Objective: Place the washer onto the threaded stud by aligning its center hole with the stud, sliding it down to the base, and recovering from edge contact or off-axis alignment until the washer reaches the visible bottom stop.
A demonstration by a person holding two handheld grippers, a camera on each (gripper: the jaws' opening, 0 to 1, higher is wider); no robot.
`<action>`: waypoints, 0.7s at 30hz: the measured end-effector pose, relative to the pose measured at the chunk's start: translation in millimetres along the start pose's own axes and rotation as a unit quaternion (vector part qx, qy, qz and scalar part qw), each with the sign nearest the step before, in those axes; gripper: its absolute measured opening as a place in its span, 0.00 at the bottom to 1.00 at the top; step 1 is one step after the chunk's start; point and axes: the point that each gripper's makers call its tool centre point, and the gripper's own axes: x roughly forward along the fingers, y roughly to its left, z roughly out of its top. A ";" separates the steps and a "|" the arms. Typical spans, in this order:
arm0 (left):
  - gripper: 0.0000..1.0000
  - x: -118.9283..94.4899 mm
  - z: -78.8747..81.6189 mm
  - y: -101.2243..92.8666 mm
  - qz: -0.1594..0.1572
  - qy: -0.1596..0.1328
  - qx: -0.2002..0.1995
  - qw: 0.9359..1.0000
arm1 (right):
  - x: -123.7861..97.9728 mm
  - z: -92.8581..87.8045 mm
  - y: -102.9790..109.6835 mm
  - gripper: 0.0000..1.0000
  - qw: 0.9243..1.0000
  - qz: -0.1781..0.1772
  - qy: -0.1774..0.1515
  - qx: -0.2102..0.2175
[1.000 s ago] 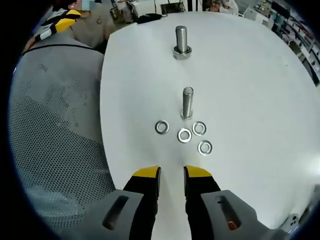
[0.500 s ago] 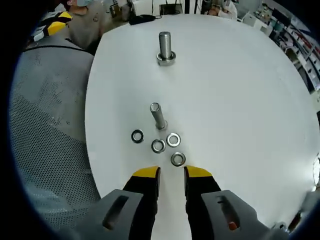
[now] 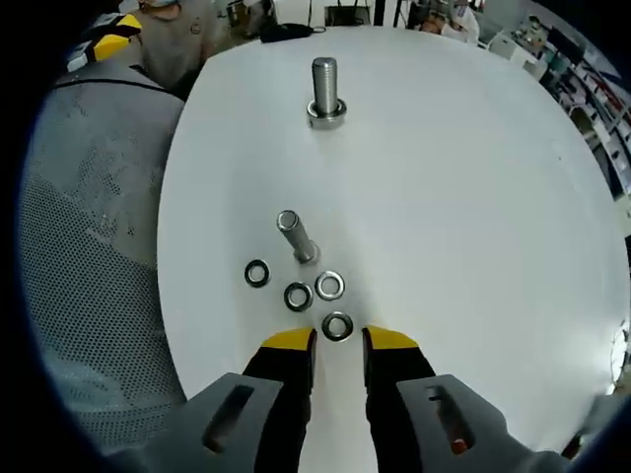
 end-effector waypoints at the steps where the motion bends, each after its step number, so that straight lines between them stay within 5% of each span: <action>1: 0.07 0.1 -0.2 0.0 0.000 0.001 0.000 1.000 | 0.9 1.1 0.6 0.20 1.000 0.000 0.001 -0.007; 21: 0.07 -0.3 -0.4 -0.9 -0.001 0.003 0.001 1.000 | 1.2 1.5 -2.6 0.14 1.000 -0.005 0.004 0.007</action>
